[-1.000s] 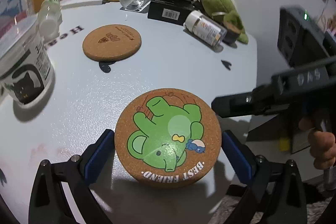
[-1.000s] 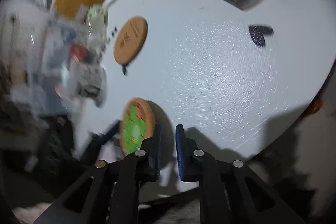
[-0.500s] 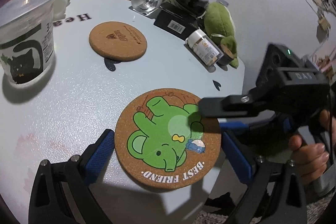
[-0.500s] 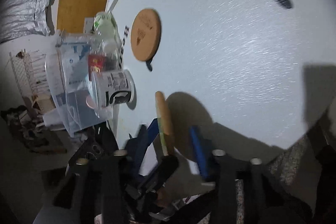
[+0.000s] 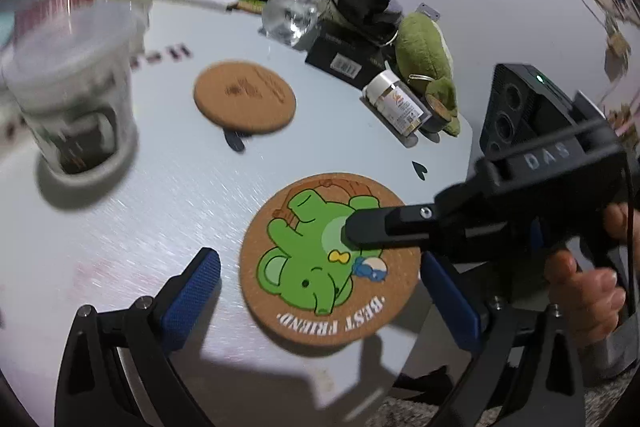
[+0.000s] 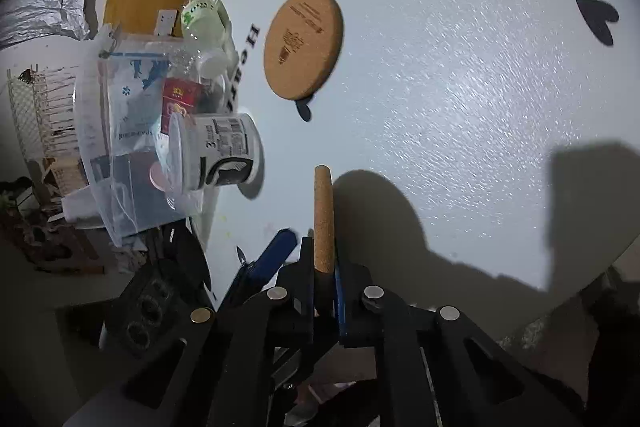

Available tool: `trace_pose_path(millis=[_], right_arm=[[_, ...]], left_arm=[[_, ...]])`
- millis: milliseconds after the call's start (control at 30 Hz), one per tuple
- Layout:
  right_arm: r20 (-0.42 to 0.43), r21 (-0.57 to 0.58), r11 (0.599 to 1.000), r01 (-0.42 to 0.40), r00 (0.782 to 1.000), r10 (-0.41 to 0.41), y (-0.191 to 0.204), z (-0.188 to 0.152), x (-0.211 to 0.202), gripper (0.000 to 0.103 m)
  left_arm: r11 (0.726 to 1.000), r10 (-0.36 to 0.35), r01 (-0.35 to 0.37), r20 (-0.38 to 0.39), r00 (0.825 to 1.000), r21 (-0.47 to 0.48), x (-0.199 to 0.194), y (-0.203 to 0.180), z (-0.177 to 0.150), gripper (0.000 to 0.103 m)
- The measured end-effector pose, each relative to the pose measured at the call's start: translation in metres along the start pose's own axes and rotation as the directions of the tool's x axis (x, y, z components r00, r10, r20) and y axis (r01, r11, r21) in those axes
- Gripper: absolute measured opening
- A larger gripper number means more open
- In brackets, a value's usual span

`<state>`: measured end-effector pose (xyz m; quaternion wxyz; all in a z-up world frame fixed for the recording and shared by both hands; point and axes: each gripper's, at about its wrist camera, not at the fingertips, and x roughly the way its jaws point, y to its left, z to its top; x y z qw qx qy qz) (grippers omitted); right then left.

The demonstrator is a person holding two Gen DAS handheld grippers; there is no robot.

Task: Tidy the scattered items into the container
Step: 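Lift the elephant coaster with the right tool and drop it into the clear box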

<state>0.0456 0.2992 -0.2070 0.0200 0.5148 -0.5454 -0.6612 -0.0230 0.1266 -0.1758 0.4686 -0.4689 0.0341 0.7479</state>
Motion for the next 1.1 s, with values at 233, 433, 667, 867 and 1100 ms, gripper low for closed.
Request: trace_pose_path(millis=[233, 433, 667, 867, 1100], right_arm=[[0.062, -0.019, 0.995, -0.100, 0.993, 0.101, 0.039, 0.001, -0.019, 0.009], [0.168, -0.167, 0.972, -0.168, 0.966, 0.196, 0.107, 0.007, -0.063, 0.009], [0.194, -0.360, 0.906, -0.221, 0.932, 0.305, 0.199, 0.033, -0.088, 0.009], [0.168, -0.526, 0.833, -0.171, 0.939, 0.299, 0.291, 0.055, -0.072, 0.009], [0.103, -0.683, 0.730, -0.019, 0.987, 0.122, 0.392, 0.060, 0.017, 0.009]], left_arm=[[0.996, 0.031, -0.040, 0.113, 0.993, 0.074, -0.050, -0.004, 0.017, 0.099], [0.994, 0.087, -0.098, 0.242, 0.966, 0.037, -0.123, 0.012, 0.037, 0.100], [0.956, 0.293, -0.277, 0.288, 0.912, -0.097, -0.187, 0.057, 0.032, 0.103], [0.893, 0.447, -0.404, 0.278, 0.850, -0.200, -0.222, 0.090, 0.018, 0.103], [0.839, 0.534, -0.467, 0.260, 0.805, -0.280, -0.244, 0.117, 0.002, 0.103]])
